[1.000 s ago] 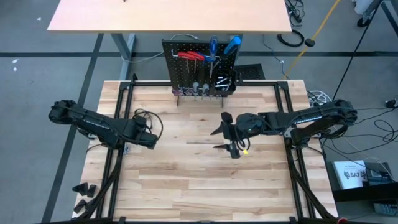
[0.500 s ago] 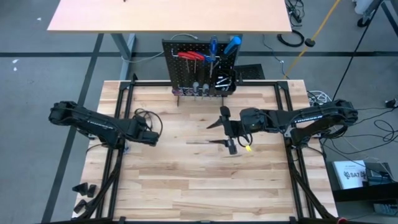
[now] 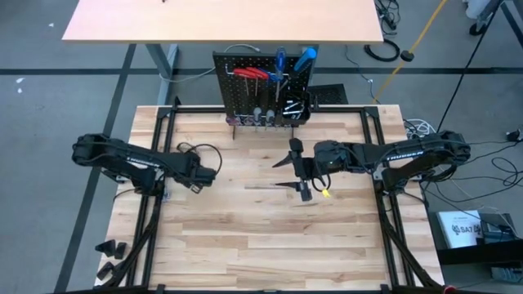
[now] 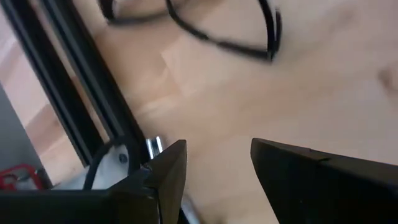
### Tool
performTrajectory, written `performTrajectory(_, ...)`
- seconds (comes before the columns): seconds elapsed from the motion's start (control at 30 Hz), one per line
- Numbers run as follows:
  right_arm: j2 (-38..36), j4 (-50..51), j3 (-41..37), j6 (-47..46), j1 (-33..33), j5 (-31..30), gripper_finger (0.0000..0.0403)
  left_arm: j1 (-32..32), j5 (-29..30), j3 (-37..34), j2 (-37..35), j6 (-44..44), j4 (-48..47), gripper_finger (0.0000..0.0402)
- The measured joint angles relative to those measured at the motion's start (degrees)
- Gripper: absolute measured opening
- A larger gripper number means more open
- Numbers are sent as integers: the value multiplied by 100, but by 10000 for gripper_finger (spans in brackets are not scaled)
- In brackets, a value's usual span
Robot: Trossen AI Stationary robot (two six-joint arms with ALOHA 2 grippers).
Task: Hang tools onto peg board
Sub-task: Put the socket wrench into the black bin on the peg board
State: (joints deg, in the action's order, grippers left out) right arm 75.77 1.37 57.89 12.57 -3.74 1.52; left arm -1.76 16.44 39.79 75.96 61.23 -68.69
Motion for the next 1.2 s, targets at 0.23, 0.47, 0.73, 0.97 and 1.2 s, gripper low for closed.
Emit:
performTrajectory(0.23, 0, -25, 0, 14, 36, 2, 249, 720, -681, 2, -4, -323, -240, 183)
performTrajectory(0.47, 0, 20, 0, -34, 34, 4, 249, 1601, -582, 2, 0, -975, -229, 162)
performTrajectory(0.73, 0, 58, 0, -34, 34, 4, 249, 2189, -782, -34, 325, -1735, -138, 157)
performTrajectory(0.97, 0, 71, 0, -34, 34, 4, 249, 2584, -1048, -347, 857, -2088, 173, 157)
performTrajectory(1.2, 0, 157, 0, -119, 32, 4, 249, 2883, -894, -346, 917, -2274, 202, 156)
